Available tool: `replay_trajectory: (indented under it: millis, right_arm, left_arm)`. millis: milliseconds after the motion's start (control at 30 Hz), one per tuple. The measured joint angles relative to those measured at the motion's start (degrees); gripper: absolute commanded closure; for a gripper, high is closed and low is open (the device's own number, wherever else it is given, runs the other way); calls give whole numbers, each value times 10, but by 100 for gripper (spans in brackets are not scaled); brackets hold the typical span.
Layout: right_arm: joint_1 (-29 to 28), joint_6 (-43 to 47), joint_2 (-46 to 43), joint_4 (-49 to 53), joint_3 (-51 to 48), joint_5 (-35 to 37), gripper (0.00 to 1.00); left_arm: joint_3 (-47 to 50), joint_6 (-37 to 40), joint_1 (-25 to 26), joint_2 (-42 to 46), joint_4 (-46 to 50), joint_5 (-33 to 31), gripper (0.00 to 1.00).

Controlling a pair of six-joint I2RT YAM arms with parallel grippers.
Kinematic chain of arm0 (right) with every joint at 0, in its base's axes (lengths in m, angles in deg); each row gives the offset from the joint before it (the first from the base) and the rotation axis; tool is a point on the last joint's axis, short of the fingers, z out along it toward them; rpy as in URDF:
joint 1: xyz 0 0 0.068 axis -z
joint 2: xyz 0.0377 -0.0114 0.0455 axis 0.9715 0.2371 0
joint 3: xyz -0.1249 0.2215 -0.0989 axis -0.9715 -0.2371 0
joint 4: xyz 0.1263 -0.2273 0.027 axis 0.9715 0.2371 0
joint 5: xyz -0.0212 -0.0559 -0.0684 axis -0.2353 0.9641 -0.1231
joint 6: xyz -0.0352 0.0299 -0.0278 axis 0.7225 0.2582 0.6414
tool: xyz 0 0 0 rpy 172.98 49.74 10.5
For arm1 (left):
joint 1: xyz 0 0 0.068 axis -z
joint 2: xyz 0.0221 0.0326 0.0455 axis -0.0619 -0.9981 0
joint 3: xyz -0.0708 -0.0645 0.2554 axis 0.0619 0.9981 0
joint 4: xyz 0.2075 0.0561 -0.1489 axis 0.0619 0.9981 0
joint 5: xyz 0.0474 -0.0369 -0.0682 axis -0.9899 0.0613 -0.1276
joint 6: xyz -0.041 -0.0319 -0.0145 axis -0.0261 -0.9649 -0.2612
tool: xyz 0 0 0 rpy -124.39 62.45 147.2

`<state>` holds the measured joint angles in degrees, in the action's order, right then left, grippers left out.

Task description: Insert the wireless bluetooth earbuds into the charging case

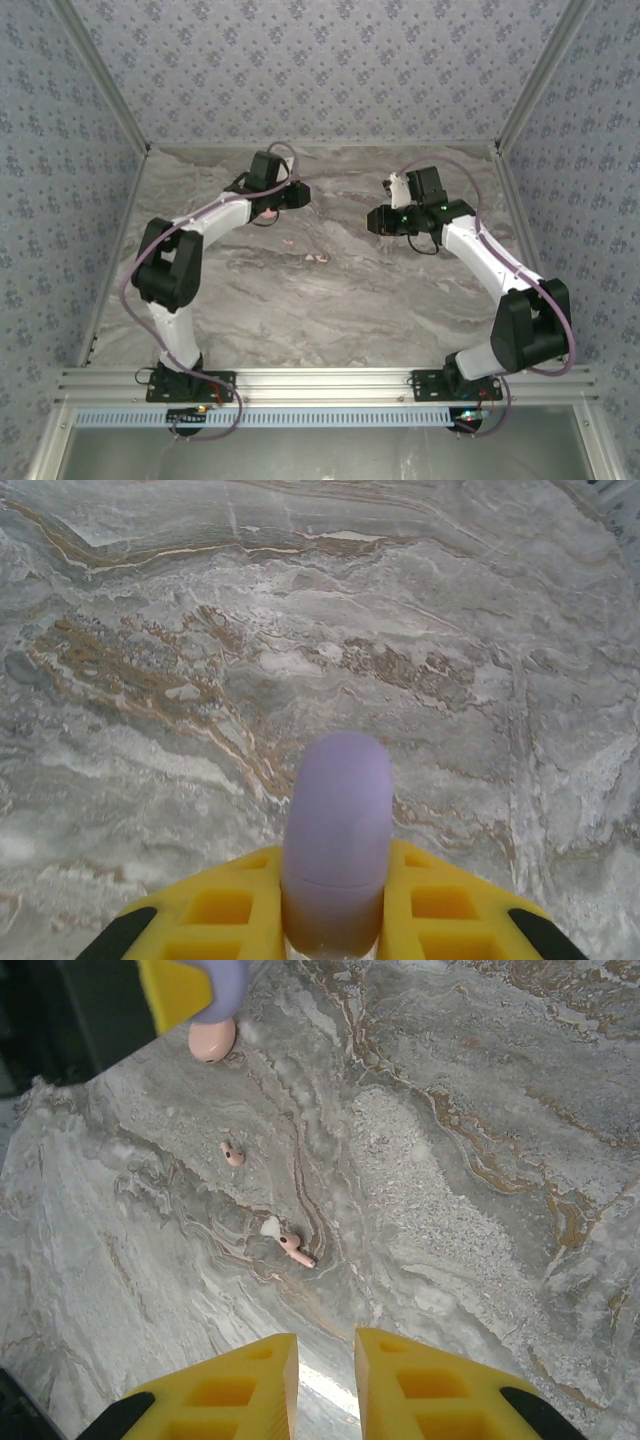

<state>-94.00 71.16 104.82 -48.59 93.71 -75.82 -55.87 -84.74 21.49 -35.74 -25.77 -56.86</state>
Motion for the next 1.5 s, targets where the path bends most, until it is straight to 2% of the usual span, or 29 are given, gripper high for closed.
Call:
replay_trajectory:
  millis: [333,600,933,1133,1167,1300,1367,1500]
  right_arm:
    - [-4,-12,-18,0,-15,4,75]
    - [-16,-28,-23,-2,-24,7,74]
    - [-28,-36,-24,-8,-31,13,74]
    - [-28,-36,-24,-8,-32,15,74]
    - [-28,-36,-24,-8,-32,16,74]
    - [-28,-36,-24,-8,-32,19,74]
    - [-28,-36,-24,-8,-32,20,74]
    - [-28,-35,-24,-8,-32,24,73]
  left_arm:
    - [-173,-6,-10,-140,89,34,80]
    - [-252,-24,-17,-221,119,41,80]
    - [-323,-30,-19,-282,152,49,78]
    - [-353,-25,-19,-299,171,48,58]
    - [-354,-24,-19,-299,176,47,51]
    - [-365,-9,-19,-300,200,36,36]
    - [-374,3,-19,-300,209,25,32]
    - [-379,30,-19,-299,229,-4,30]
